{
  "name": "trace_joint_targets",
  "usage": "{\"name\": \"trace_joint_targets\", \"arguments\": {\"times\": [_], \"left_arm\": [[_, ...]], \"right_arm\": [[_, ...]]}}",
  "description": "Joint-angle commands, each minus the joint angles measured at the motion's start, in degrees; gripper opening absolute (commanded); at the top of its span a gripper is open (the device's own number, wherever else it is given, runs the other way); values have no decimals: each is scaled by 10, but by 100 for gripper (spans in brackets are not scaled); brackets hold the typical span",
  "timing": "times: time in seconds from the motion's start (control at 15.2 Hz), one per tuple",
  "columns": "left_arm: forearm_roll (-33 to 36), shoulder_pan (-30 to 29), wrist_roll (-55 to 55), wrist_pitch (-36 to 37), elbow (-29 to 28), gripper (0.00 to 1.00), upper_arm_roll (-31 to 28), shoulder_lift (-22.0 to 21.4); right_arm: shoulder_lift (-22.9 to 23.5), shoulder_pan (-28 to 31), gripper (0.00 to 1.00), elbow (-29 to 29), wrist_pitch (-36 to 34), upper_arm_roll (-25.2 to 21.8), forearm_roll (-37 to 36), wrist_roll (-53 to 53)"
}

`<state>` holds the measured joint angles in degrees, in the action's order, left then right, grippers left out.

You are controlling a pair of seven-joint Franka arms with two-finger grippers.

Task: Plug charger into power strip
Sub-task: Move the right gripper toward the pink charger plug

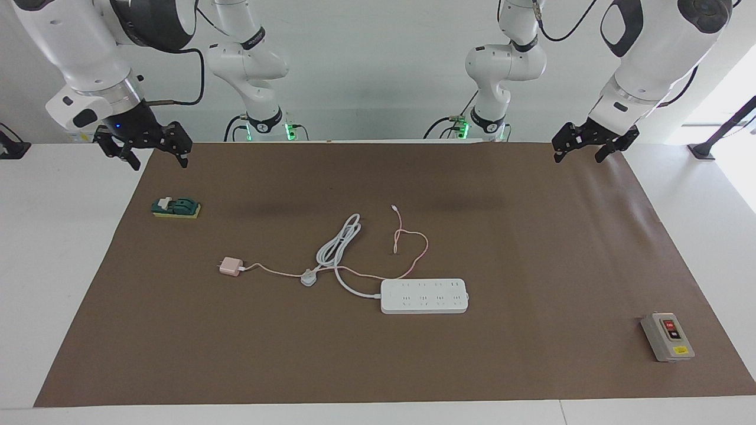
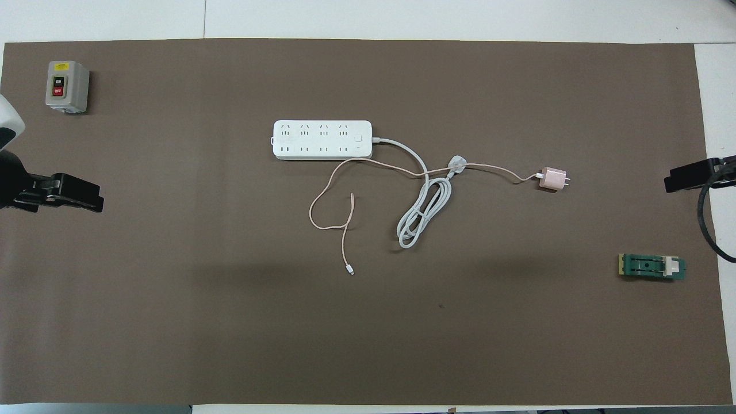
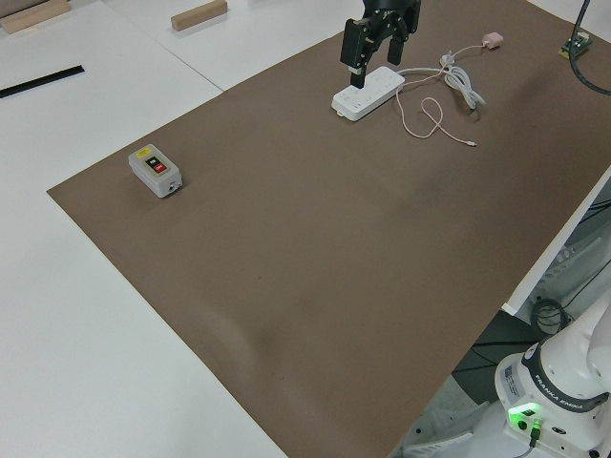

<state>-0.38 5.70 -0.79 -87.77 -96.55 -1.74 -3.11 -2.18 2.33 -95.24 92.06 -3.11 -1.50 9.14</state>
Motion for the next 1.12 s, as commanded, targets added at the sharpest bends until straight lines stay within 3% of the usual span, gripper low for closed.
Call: {"name": "trace_joint_targets", "arguments": {"times": [0.0, 0.46, 0.66, 0.92, 1.05], "left_arm": [[0, -2, 2, -15, -26, 100, -3, -22], [0, -2, 4, -30, -26, 100, -3, -22], [0, -1, 6, -31, -26, 100, -3, -21], [0, 4, 7, -46, -36, 100, -3, -21], [0, 11, 9, -102, -51, 100, -3, -13]], "right_arm": [[-3, 1, 100, -5, 1, 1, -3, -7], [-5, 4, 100, -6, 7, 1, -4, -11], [-5, 7, 100, -22, 8, 0, 13, -74], [25, 47, 100, -38, 5, -1, 128, -221], [55, 67, 100, -45, 14, -2, 182, -313]]}}
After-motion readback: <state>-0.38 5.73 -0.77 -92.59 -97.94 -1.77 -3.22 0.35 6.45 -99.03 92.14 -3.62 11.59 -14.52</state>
